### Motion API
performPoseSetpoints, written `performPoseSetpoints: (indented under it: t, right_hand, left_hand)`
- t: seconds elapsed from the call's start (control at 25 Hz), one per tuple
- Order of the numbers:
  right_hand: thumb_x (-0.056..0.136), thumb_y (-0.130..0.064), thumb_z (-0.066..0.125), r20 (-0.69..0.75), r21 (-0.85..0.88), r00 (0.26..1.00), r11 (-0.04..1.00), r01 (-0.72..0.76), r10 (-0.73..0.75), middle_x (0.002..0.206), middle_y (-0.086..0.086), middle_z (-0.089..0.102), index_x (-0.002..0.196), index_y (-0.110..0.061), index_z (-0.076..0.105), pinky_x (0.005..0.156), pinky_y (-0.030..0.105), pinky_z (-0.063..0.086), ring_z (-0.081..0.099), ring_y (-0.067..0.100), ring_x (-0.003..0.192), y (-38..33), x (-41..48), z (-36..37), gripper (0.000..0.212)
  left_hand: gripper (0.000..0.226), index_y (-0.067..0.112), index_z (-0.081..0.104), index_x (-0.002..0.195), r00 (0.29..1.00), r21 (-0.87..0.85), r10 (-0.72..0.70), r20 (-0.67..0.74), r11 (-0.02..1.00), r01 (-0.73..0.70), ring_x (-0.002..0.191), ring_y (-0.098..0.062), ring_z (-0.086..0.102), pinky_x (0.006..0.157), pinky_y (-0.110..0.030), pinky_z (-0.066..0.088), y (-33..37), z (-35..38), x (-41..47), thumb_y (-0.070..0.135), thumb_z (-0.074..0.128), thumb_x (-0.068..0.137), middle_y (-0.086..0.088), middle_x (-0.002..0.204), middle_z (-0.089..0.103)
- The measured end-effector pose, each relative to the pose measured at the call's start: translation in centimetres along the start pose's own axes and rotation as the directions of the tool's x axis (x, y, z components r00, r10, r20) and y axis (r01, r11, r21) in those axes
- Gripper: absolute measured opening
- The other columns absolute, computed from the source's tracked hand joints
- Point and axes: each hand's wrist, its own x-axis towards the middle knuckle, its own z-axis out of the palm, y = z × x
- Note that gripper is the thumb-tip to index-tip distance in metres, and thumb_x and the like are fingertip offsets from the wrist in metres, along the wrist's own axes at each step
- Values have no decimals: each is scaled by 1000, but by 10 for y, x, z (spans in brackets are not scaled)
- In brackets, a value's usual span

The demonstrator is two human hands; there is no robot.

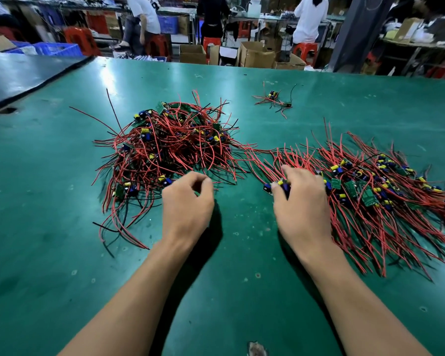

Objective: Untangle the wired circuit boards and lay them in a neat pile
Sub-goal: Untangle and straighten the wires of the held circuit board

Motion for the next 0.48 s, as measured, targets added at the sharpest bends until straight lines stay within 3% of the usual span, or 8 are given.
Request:
performPoseSetpoints:
  t: [0.12,0.24,0.32,0.48]
  right_hand:
    - [94,-19,66,-72,-33,986,989,145,-147,120,10,63,130,-7,64,99,37,39,50,30,112,-8,-3,-2,38]
    - [97,-22,63,164,68,943,957,281,-288,115,6,68,123,-9,69,98,29,37,54,23,112,-15,-9,5,30]
    - [98,-29,60,274,22,922,960,278,-273,117,3,68,121,-13,70,101,31,38,53,22,116,-11,-10,11,30]
    - [98,-33,59,272,-19,945,980,197,-184,124,6,66,126,-9,68,106,36,38,52,26,119,-1,-4,13,38]
  left_hand:
    - [15,14,68,99,994,170,-67,-86,982,81,90,-22,61,85,-38,50,-12,-11,11,19,60,88,-3,100,65]
    - [36,16,62,121,998,341,-51,42,939,33,101,-30,61,87,-41,51,-14,-13,13,13,57,86,-7,119,62]
    - [38,18,64,123,993,398,-16,119,917,-33,98,-33,63,83,-42,54,-13,-14,14,12,56,86,-8,116,67]
    - [26,19,74,108,990,372,3,144,926,-57,94,-30,63,80,-41,55,-17,-19,18,13,58,89,-4,109,69]
